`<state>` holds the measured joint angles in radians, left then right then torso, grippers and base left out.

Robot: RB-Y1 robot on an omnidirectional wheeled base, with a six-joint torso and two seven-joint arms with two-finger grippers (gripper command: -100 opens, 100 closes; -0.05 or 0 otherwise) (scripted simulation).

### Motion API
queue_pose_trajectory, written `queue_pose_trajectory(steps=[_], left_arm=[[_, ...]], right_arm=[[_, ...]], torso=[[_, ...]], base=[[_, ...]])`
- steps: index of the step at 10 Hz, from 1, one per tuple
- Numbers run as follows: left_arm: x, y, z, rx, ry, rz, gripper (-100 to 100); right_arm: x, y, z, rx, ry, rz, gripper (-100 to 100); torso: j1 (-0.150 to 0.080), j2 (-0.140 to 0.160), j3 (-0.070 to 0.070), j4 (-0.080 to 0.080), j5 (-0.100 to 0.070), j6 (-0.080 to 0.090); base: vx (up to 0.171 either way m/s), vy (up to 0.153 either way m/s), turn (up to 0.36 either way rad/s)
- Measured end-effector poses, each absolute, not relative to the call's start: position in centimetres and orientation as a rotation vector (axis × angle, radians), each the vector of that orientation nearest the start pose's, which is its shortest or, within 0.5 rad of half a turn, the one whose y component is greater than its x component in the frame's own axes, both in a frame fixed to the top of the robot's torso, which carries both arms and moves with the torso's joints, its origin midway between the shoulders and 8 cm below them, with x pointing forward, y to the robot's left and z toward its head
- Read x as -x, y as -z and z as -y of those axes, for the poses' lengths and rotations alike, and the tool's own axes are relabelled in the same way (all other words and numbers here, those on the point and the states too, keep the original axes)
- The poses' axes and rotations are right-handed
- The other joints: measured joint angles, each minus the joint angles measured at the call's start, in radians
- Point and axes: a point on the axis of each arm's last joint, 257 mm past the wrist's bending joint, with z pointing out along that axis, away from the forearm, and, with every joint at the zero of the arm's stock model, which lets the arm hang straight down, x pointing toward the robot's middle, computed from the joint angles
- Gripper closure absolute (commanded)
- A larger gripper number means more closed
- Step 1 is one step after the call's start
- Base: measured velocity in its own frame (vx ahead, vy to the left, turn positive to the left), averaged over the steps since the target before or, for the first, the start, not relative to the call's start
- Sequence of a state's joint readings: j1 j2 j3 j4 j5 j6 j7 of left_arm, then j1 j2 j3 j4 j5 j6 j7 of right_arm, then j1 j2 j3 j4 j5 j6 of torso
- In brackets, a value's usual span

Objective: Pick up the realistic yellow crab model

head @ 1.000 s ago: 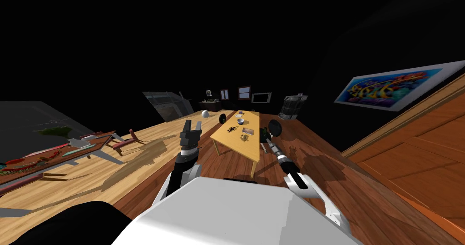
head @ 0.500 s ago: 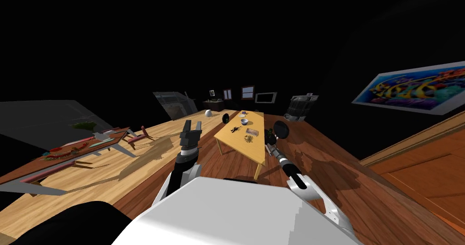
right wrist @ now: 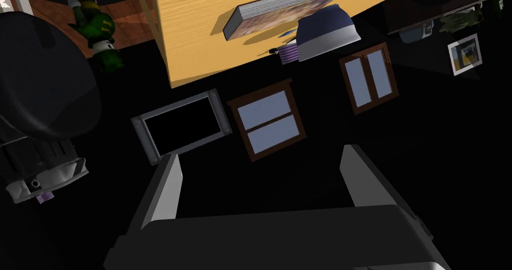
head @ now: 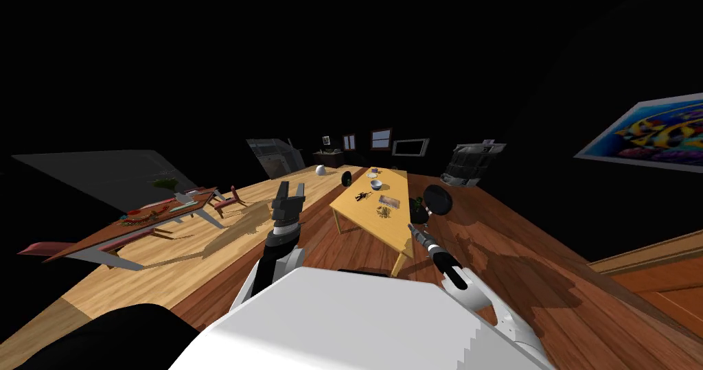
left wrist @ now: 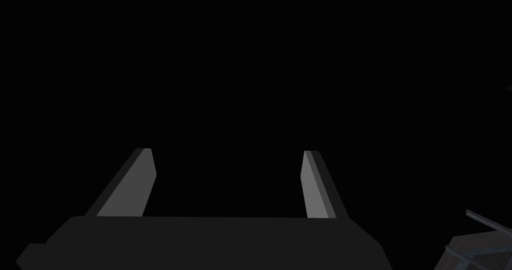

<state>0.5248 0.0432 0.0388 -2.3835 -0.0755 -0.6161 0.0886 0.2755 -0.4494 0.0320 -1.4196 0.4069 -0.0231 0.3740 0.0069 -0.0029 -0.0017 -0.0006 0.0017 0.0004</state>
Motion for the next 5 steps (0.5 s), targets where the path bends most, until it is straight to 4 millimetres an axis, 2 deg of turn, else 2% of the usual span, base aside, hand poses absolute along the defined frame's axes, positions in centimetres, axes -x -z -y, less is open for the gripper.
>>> queue_pose_trajectory(steps=[1, 3, 5], left_arm=[[-29.9, -8.0, -26.5, 0.439, 1.341, -0.547, 0], [-29.9, -8.0, -26.5, 0.439, 1.341, -0.547, 0], [-29.9, -8.0, -26.5, 0.439, 1.341, -0.547, 0]], right_arm=[[-40.8, 40.2, 41.8, -0.394, -0.094, -1.951, -100], [-40.0, 42.1, 43.0, -0.349, -0.031, -2.007, -100], [-39.1, 43.6, 44.5, -0.272, 0.046, -2.067, -100]], torso=[[0.001, 0.000, 0.000, 0.000, 0.000, -0.001], [0.000, 0.001, 0.000, 0.000, 0.000, -0.001], [0.000, -0.001, 0.000, 0.000, 0.000, 0.000]], base=[[0.043, 0.081, 0.095], [0.055, 0.122, 0.239], [0.062, 0.096, 0.096]])
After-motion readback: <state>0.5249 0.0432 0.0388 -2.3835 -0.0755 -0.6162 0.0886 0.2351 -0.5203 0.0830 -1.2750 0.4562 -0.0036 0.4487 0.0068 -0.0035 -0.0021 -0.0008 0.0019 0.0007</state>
